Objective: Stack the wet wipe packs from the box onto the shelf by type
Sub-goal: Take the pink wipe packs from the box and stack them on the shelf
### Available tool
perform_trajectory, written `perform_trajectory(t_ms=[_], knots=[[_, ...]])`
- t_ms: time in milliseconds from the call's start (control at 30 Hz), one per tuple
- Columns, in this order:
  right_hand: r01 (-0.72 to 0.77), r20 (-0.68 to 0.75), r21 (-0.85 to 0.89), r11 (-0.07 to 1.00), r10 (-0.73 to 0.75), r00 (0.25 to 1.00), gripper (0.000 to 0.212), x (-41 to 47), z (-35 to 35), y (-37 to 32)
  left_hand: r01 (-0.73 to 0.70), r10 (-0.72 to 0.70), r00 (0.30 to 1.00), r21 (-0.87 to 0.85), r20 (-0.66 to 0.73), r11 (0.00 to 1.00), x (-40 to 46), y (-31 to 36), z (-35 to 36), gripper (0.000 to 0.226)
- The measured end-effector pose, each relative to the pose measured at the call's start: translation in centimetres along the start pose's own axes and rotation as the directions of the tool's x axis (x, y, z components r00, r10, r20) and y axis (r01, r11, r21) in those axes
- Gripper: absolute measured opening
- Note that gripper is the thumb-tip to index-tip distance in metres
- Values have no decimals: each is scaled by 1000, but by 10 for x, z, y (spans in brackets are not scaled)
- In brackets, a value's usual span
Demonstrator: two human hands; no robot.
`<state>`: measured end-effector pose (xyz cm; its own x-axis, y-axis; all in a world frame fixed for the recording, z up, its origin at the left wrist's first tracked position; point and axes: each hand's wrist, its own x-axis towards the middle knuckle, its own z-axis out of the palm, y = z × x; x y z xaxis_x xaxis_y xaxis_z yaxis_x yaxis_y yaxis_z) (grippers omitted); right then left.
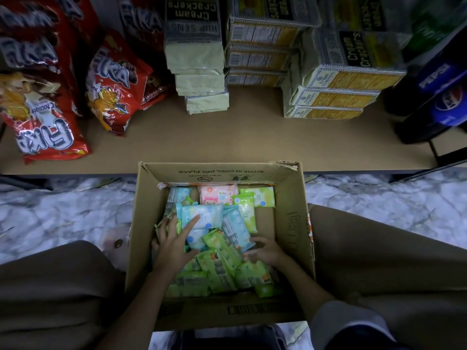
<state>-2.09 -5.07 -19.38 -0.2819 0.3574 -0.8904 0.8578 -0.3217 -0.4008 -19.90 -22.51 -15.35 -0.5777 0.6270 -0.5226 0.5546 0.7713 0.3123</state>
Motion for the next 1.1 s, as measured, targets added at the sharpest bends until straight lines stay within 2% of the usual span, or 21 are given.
perform_trajectory(t_ms=[100, 200, 333, 400, 467, 533, 600, 667, 733, 800, 867, 933, 967, 1033, 1100], knots=[[64, -75, 6, 998, -63, 995, 32, -11, -5, -14, 24, -24, 1000, -9, -17, 1000, 2, 6, -6, 80], [161, -177, 16, 987, -155, 972, 30, -15, -19, -22, 44, -56, 995, -151, -79, 988, 7, 16, -14, 76], [367, -347, 126, 922, -305, 887, 18, -36, -27, -35, -73, 14, 983, -326, -180, 943, 13, 34, -25, 80], [495, -474, 238, 836, -345, 810, 8, -52, -22, -43, -115, 29, 985, -522, -169, 845, 13, 46, -30, 74], [583, -556, 442, 682, -303, 774, 15, -66, -18, -54, -98, 49, 995, -729, -89, 677, 12, 62, -37, 49], [545, -487, 635, 549, -264, 833, 16, -77, -12, -66, 18, 101, 992, -855, 81, 518, 11, 74, -44, 53], [460, -357, 694, 555, -290, 888, 16, -83, -1, -78, 135, 136, 972, -932, 190, 337, 10, 76, -44, 61], [390, -212, 697, 602, -346, 914, 17, -83, 10, -88, 147, 119, 978, -971, 171, 190, 8, 71, -48, 55], [328, -91, 690, 645, -371, 924, 14, -79, 19, -97, 52, 46, 997, -978, 63, 200, 12, 54, -47, 55], [347, -121, 572, 743, -342, 932, 13, -63, 23, -103, -8, -48, 999, -970, -20, 244, 17, 31, -48, 56], [418, -231, 299, 858, -360, 904, 21, -39, 23, -110, -27, -114, 992, -966, -58, 256, 23, 10, -49, 58], [446, -225, -46, 894, -444, 867, 31, -15, 25, -121, -58, -119, 988, -957, -95, 284, 29, -4, -51, 59], [420, -170, -239, 875, -464, 870, 36, -3, 28, -128, -75, -109, 988, -951, -113, 300, 30, -8, -53, 59], [313, -34, -547, 777, -394, 918, 45, 16, 37, -142, -90, -111, 985, -949, -129, 302, 34, -13, -52, 58], [223, 49, -686, 693, -262, 964, 52, 30, 49, -148, -104, -114, 983, -951, -143, 292, 38, -17, -50, 58]])
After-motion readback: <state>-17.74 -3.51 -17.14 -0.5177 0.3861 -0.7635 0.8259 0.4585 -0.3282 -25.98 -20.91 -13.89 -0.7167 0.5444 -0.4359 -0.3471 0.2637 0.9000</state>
